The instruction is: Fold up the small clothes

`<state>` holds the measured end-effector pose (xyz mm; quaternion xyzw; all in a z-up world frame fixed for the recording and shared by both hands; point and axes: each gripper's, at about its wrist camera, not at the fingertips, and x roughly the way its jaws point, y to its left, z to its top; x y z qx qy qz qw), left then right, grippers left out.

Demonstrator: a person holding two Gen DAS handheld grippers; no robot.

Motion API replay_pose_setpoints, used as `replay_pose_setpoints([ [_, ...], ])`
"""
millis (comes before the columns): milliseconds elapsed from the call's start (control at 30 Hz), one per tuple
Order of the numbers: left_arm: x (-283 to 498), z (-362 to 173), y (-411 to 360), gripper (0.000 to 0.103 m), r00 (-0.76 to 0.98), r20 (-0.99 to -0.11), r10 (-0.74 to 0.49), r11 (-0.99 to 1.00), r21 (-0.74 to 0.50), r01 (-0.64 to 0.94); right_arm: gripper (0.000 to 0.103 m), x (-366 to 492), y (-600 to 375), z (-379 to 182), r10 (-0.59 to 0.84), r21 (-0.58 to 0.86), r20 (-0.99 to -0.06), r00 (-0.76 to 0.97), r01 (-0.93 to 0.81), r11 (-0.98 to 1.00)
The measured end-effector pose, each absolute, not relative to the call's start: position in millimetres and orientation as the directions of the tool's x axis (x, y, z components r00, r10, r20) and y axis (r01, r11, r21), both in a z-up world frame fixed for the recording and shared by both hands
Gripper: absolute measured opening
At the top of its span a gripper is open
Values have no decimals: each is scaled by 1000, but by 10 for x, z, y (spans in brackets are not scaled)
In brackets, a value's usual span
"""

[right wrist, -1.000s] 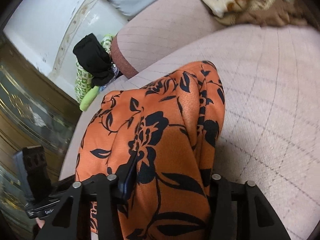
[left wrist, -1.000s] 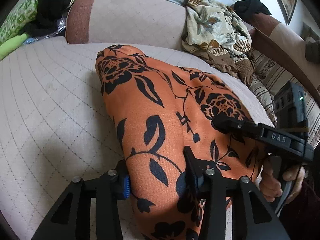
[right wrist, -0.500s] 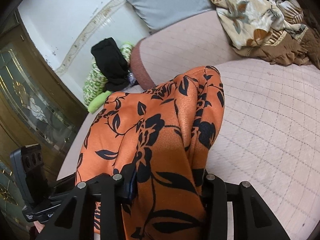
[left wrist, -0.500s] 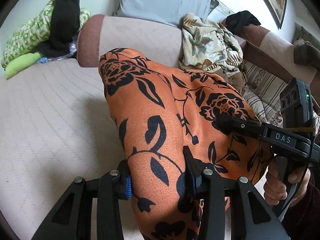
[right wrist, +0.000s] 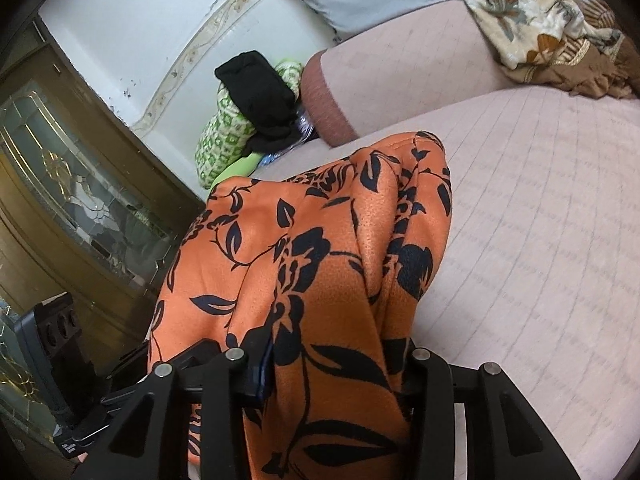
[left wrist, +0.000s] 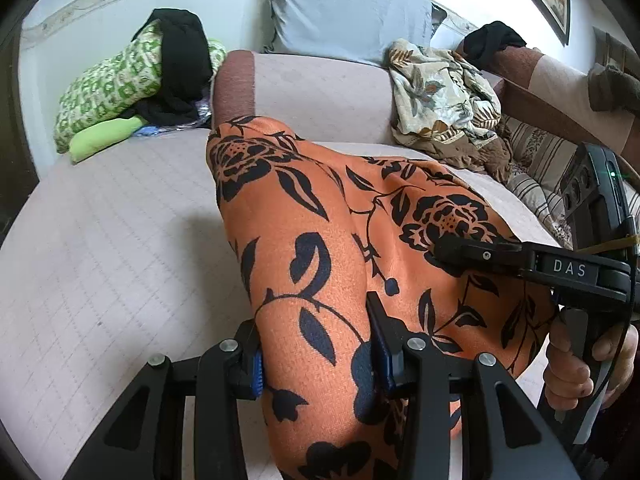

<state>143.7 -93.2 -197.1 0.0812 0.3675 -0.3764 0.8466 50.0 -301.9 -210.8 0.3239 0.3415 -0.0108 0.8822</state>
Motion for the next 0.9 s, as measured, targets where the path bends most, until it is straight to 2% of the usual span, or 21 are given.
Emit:
replay_pose_setpoints([
  [300,1340,-2061,-701,44,455,-711,-536,723,-109,682,44,480,-2756,-2170,217,559,-635,742,247,791],
  [633,1302,-2262,-856,44,421,-770,-478,721,-70,690,43,447,-2837,-2418,231,574,-662,713,285,767],
  [767,1334,-2359,-922,49,426,-792,-436,738,-44,673,44,466,-2907,-2540,242,587,-665,706,295,754],
  [900,1353,-2395,-952,56,425,-802,-419,745,-37,666,53,478,-2953,-2555,261,595,-663,701,283,752],
])
